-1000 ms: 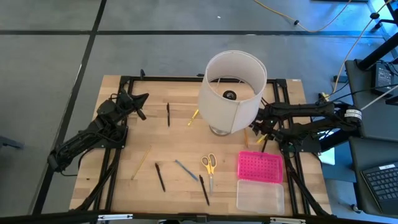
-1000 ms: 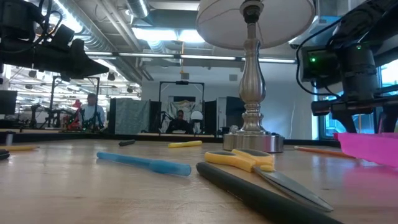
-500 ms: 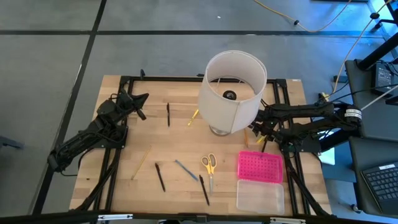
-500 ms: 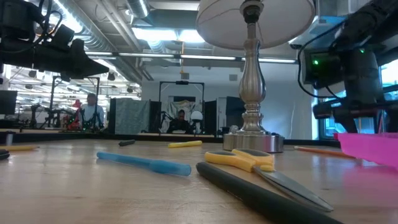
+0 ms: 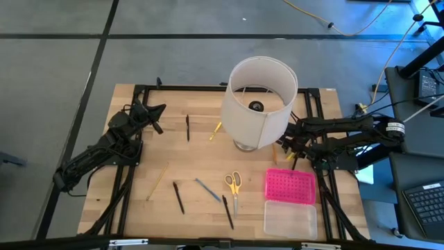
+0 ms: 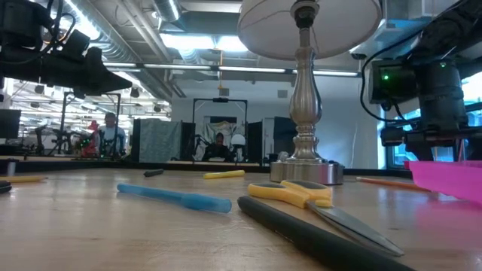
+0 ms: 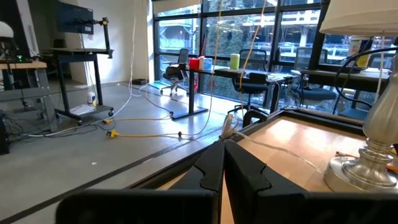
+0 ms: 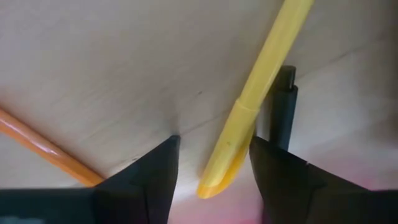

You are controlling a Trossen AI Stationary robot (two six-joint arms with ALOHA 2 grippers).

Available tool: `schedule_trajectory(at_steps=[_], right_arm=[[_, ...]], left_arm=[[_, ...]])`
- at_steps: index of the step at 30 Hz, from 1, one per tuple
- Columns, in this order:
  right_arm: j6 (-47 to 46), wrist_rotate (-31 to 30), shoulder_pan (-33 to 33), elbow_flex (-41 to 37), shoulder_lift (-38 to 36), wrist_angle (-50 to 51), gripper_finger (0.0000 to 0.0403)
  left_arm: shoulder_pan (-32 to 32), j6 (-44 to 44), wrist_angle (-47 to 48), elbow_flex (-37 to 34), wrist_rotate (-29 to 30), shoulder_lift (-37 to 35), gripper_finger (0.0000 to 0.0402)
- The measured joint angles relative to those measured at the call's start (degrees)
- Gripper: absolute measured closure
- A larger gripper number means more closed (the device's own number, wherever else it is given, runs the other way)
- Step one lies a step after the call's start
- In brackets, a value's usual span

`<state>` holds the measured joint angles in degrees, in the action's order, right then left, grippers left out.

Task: Pick & place school supplies into a supply box
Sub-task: Put the yellow pen into the supply box

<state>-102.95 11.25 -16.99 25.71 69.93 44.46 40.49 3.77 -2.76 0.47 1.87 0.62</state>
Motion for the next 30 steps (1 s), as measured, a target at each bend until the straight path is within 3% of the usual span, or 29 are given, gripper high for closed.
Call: schedule_trajectory(at_steps=[19, 30], right_arm=[[1.25, -1.78, 0.08, -0.02, 0.04, 2.11, 0.0201], [2.58, -3.30, 0.06, -0.02, 0.04, 2.58, 0.0305]], left_arm=[[0.00, 0.00, 0.00, -0.02, 0.00, 0.01, 0.0395], [0.00, 0.02, 0.00, -0.01, 0.00, 0.01, 0.0395]])
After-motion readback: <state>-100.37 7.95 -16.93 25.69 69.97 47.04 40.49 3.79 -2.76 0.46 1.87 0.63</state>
